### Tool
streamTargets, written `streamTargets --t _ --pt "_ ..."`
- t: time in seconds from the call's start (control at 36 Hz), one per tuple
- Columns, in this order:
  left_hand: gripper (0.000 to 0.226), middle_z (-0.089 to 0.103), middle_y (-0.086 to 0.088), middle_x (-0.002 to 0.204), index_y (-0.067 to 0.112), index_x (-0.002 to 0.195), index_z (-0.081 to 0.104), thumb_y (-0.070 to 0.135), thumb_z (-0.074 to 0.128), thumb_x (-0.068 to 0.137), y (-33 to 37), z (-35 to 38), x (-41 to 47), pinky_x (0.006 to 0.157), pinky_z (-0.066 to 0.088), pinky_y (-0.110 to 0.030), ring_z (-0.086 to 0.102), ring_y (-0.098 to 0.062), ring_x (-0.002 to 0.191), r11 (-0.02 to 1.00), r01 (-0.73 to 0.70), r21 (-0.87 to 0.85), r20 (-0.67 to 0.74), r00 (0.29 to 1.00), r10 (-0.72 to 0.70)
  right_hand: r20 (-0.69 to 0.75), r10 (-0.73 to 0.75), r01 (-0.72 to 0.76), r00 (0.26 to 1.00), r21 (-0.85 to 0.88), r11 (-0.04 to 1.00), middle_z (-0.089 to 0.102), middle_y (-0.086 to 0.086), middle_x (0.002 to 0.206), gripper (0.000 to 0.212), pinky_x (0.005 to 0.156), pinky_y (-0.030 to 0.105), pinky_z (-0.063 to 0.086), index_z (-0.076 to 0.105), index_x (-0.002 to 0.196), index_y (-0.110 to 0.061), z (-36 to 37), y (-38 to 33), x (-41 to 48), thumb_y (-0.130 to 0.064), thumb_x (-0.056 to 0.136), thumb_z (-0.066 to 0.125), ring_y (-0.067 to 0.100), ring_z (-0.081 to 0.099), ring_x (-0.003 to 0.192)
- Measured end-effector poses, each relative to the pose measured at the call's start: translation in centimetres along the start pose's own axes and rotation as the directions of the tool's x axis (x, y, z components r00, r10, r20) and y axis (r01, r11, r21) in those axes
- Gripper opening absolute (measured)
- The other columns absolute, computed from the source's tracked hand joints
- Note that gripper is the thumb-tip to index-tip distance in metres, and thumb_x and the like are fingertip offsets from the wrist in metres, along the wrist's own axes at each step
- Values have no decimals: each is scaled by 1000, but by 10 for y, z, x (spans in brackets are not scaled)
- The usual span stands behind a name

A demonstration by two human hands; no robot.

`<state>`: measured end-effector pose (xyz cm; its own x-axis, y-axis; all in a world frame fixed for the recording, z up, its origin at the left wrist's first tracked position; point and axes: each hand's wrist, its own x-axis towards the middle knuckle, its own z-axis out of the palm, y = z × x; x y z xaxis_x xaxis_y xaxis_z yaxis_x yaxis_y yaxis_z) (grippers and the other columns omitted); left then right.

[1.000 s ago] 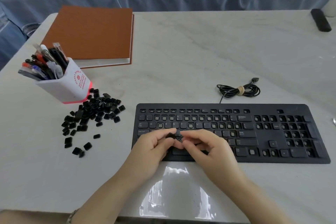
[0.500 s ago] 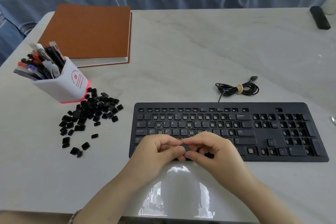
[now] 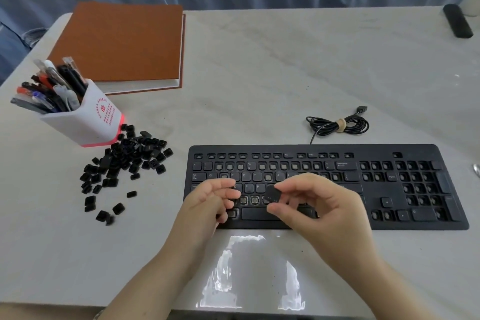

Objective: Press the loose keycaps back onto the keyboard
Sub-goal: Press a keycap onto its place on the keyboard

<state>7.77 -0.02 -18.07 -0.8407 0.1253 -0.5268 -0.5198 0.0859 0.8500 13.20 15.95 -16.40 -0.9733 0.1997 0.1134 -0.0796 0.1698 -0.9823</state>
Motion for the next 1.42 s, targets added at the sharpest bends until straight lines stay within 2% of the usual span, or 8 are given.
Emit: streamTargets --t 0.17,0.28,0.39,0.5,0.78,0.89,1.11,1.42 --pt "44 71 -1 94 16 99 64 -17 38 87 -3 -2 -2 68 50 -12 66 -1 83 999 -44 28 73 996 42 -20 147 -145 989 88 986 68 -10 66 36 62 11 49 68 85 -32 2 -5 -3 -8 61 81 5 63 59" --pt "26 72 -8 99 10 102 62 -10 53 88 -5 -1 -4 71 53 -16 69 -12 91 997 -66 -43 97 993 70 4 206 -206 978 108 973 69 5 70 38 63 15 51 69 82 -27 1 0 -6 6 64 77 10 62 59" --pt "25 73 -7 94 8 98 64 2 71 75 -4 2 -6 81 54 -28 71 -18 86 998 -52 -45 58 997 54 -13 279 -276 960 112 955 67 -2 68 38 62 13 50 73 71 -26 -4 7 -8 12 67 73 6 61 60" --pt "11 74 -4 81 11 85 70 8 74 75 -6 3 -7 81 51 -25 71 -16 80 989 -101 108 -9 995 103 29 390 -390 920 -13 921 64 -8 64 49 67 16 53 74 73 -44 -12 18 -12 5 72 72 6 61 61" --pt "8 68 -1 57 13 74 71 11 69 82 -12 4 -4 55 45 -10 56 0 49 956 -187 227 -76 975 209 -141 460 -477 877 -129 869 69 8 59 20 70 14 50 69 73 -17 -43 32 -11 1 69 77 13 67 63" --pt "11 66 1 56 15 74 72 9 68 83 -13 6 -4 57 44 -7 57 2 50 949 -214 232 -68 970 235 -181 472 -492 863 -85 867 70 5 62 23 79 30 53 68 78 -17 -57 32 -8 5 72 73 15 68 67" --pt "15 65 5 61 23 82 71 11 64 87 -14 10 -2 59 44 -6 57 4 55 938 -228 261 -59 966 251 -186 425 -455 886 -170 874 71 1 63 27 80 8 43 67 84 -29 -76 36 -2 -5 74 74 8 65 79" --pt "31 65 3 76 26 92 66 -2 54 90 -14 14 -1 62 48 -8 62 2 65 954 -231 193 -36 970 242 -215 372 -425 903 -316 848 70 -8 62 30 72 13 48 65 82 -32 -88 47 3 -4 77 72 6 64 52"
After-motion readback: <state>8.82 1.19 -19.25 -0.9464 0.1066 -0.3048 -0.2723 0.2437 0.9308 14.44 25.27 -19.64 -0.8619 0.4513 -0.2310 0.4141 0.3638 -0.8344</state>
